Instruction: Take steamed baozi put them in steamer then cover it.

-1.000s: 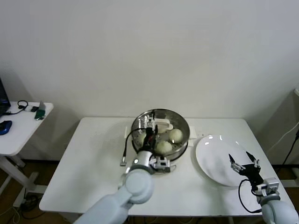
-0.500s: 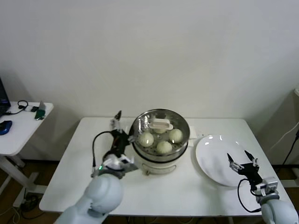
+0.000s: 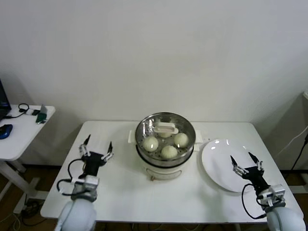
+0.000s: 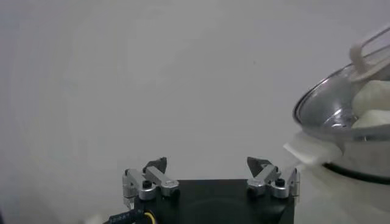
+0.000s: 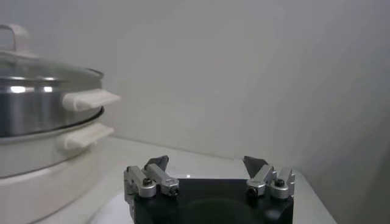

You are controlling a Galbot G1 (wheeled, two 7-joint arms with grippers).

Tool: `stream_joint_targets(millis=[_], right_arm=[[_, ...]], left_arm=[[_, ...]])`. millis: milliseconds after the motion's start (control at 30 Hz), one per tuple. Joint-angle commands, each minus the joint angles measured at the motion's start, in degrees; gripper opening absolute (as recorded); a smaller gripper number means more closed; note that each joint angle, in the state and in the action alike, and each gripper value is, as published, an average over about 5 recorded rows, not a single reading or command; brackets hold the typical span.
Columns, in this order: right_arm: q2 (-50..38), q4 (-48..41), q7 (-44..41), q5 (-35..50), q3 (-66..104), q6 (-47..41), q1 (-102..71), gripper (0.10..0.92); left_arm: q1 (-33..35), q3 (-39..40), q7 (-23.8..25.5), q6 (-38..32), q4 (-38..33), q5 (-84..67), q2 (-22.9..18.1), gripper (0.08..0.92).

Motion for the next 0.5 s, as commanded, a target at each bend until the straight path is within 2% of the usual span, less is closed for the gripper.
stream_joint_targets(millis=[33, 500], right_arm=[[0.59, 0.92, 0.75, 0.59, -1.13, 4.45, -0.42, 0.823], [2.11, 0.84, 0.67, 0.21, -1.23, 4.86, -0.22, 0.823]], left_arm=[[8.39, -8.36, -2.62, -18.87, 8.39, -13.42, -6.04, 0.823], [8.91, -8.19, -1.22, -18.09, 6.62, -13.5, -6.02, 0.823]])
